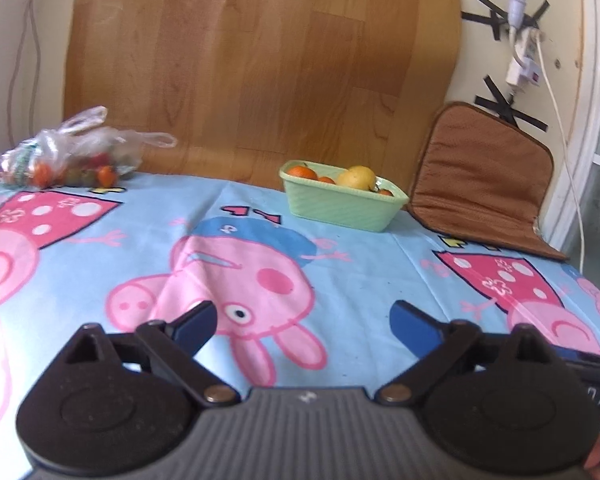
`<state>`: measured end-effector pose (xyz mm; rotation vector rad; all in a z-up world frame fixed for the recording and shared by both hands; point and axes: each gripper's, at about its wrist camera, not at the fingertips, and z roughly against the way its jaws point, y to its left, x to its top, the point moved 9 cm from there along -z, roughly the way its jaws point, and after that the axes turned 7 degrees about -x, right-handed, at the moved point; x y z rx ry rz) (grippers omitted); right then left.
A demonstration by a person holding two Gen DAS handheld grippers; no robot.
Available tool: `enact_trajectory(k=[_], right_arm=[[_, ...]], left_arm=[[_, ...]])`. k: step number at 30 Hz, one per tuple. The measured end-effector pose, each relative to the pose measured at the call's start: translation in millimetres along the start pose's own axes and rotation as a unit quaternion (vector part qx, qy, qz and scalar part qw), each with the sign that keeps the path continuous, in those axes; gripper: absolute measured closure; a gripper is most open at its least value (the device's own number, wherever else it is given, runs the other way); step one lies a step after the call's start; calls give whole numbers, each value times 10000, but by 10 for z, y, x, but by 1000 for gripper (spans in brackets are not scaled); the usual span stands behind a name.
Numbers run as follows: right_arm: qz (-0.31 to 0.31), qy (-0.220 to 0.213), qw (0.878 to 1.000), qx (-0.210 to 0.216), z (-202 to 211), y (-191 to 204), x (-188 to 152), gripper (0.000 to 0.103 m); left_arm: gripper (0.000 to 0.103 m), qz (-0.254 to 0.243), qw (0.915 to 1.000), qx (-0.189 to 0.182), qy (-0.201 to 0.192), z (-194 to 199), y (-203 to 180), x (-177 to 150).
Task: Organize fruits
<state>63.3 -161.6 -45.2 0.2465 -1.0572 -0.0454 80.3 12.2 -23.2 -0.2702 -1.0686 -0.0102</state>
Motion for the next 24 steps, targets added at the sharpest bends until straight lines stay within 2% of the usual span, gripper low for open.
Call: enact_trajectory(k=[3, 11, 17, 24], right_arm=[[66, 56, 9999, 67, 43, 61, 61, 23], [88, -23, 9999, 71, 187, 129, 119, 12], [-31, -195, 9998, -18, 273, 108, 101, 7], [104, -43, 9999, 110, 294, 158, 42, 6]], left_arm=[[2, 15, 9994, 310, 140, 81, 39, 20], [0, 142, 9983, 480, 296, 279, 55, 34], [0, 4, 9971, 720, 257, 353, 62, 27], [0, -111, 9943, 1042, 210, 402, 91, 37]])
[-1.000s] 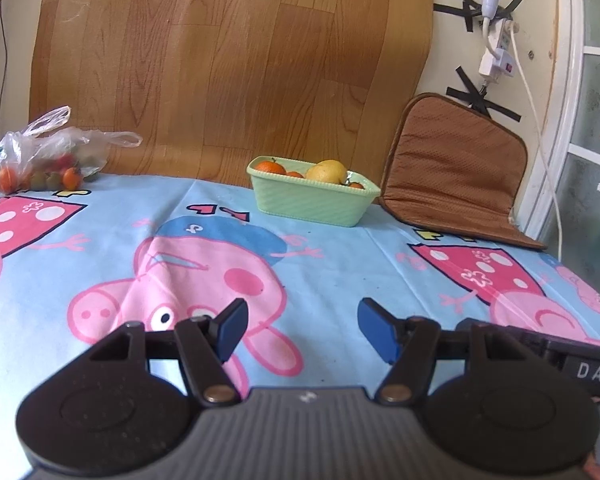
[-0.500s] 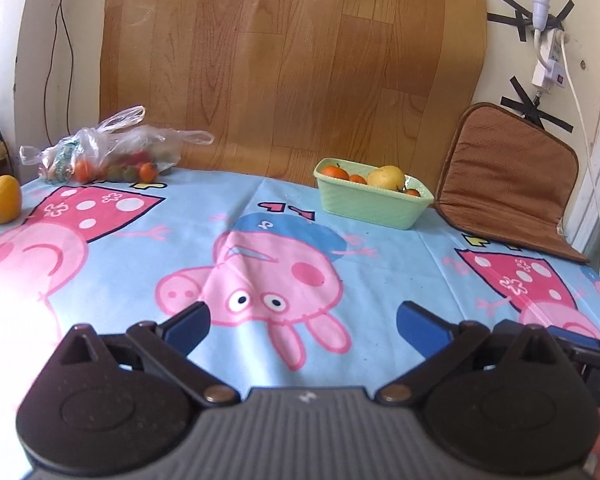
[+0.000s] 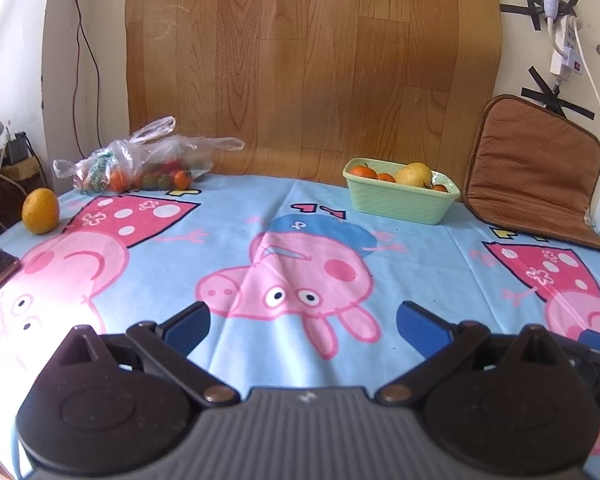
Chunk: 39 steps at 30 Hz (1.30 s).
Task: Organize fruits
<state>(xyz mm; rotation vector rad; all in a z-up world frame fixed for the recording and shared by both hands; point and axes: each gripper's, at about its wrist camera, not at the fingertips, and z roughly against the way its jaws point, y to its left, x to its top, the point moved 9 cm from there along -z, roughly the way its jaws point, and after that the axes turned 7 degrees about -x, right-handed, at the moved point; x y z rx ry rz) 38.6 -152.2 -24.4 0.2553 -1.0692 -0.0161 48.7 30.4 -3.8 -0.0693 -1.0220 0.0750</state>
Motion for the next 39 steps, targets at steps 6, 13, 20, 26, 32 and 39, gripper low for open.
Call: enact_trajectory(k=[6, 13, 20, 26, 32, 39], right_arm=[[55, 63, 9999, 56, -3, 8, -41, 6], [16, -34, 10000, 56, 20, -19, -23, 6], [-37, -36, 10000, 38, 13, -31, -46, 6], [-55, -66, 10000, 19, 18, -40, -43, 6], [-33, -35, 10000, 31, 1, -26, -74, 6], [-43, -85, 10000, -10, -32, -33, -62, 6]], left_arm=[[0, -179, 9997, 187, -43, 21, -16, 11], [0, -391, 9986, 331, -140, 43, -61, 32], [0, -443, 9979, 441, -192, 56, -49, 50], [0, -457, 9970, 555, -302, 67, -17, 72], [0, -471, 9969, 554, -298, 66, -14, 60], [0, -543, 9971, 419, -325, 65, -63, 59]])
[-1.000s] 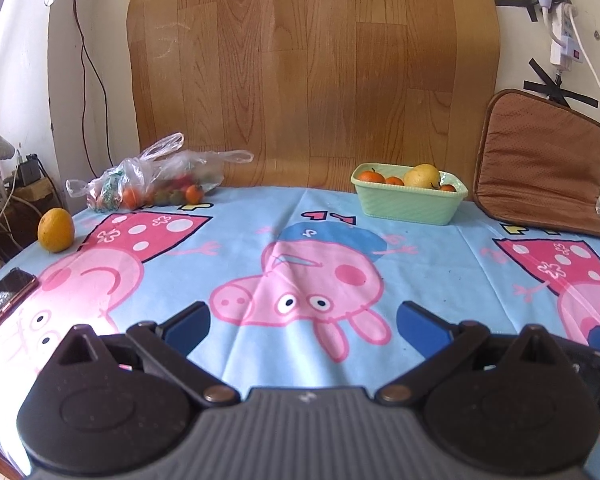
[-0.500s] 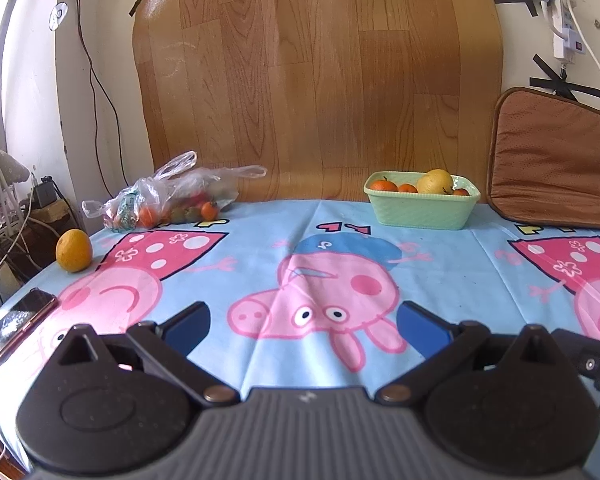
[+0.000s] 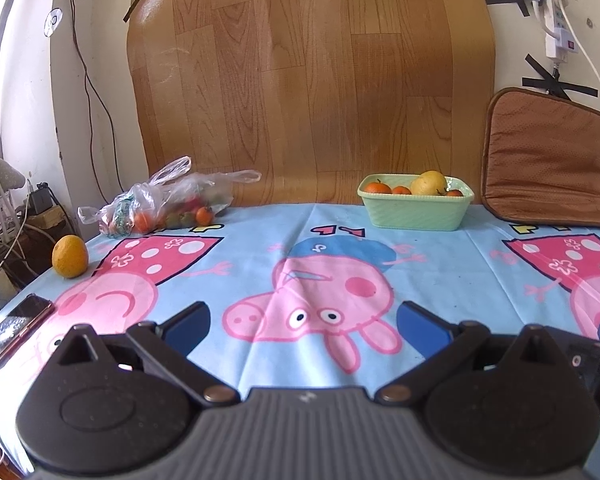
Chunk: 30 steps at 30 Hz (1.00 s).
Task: Organize fruits
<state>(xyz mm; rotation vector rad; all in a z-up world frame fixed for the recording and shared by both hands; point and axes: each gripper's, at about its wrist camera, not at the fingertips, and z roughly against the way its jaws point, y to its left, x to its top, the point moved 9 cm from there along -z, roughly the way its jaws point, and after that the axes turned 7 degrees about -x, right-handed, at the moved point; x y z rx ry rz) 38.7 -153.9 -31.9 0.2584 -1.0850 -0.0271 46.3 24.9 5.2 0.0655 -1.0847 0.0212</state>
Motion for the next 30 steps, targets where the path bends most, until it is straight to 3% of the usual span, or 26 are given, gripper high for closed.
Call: enact_trajectory(k=[6, 15, 30], right_arm=[[0, -49, 10000, -37, 31, -11, -4, 6], [13, -58, 10000, -38, 37, 0, -18, 6], [155, -67, 9998, -58, -10, 88, -41, 6]], left_arm=[[0, 58, 9997, -190, 106, 12, -39, -37], [0, 100, 9993, -111, 355, -14, -12, -108], [0, 116, 9993, -134, 336, 10, 38, -144]])
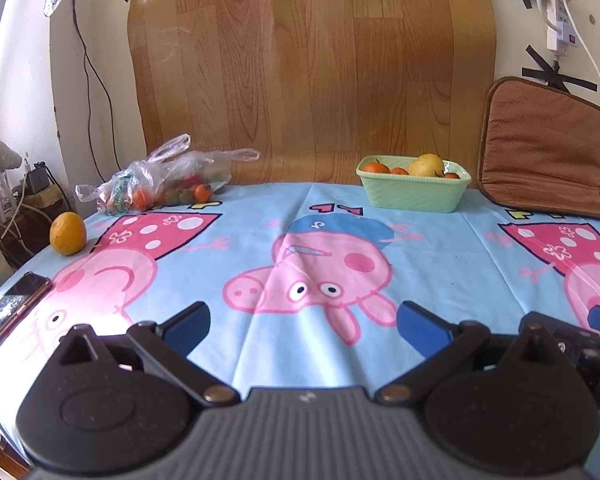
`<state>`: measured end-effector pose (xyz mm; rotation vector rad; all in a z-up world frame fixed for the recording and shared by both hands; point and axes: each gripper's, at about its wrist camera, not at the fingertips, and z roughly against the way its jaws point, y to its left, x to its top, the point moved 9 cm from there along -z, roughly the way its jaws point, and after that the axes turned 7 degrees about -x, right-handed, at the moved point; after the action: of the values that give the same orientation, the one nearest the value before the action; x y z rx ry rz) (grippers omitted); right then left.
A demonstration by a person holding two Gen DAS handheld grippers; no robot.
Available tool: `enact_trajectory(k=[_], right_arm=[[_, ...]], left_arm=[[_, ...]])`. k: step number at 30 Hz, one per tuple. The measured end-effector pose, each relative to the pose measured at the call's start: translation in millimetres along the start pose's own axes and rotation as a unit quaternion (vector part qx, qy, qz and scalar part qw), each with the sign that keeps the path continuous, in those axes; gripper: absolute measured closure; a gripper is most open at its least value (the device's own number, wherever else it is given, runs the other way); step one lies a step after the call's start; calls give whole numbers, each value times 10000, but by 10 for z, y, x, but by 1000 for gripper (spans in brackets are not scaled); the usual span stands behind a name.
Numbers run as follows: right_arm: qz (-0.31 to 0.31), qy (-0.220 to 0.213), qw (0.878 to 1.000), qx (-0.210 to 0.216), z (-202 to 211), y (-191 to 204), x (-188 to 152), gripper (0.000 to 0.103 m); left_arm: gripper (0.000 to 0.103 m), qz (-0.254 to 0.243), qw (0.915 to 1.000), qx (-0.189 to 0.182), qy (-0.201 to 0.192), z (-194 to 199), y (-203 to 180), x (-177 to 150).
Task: Organize fruits
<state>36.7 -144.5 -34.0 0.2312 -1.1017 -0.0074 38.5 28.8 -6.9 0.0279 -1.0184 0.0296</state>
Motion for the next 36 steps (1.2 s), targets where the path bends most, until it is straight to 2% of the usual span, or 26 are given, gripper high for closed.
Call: enact_trajectory(k=[18, 36], right_arm=[[-88, 4, 9999, 69, 7, -41, 4, 6], [-82, 65, 9999, 73, -25, -5, -29, 6]], left_arm=[[0, -117, 9999, -82, 26, 22, -132, -7], [0, -60, 9999, -89, 112, -18, -109, -44]])
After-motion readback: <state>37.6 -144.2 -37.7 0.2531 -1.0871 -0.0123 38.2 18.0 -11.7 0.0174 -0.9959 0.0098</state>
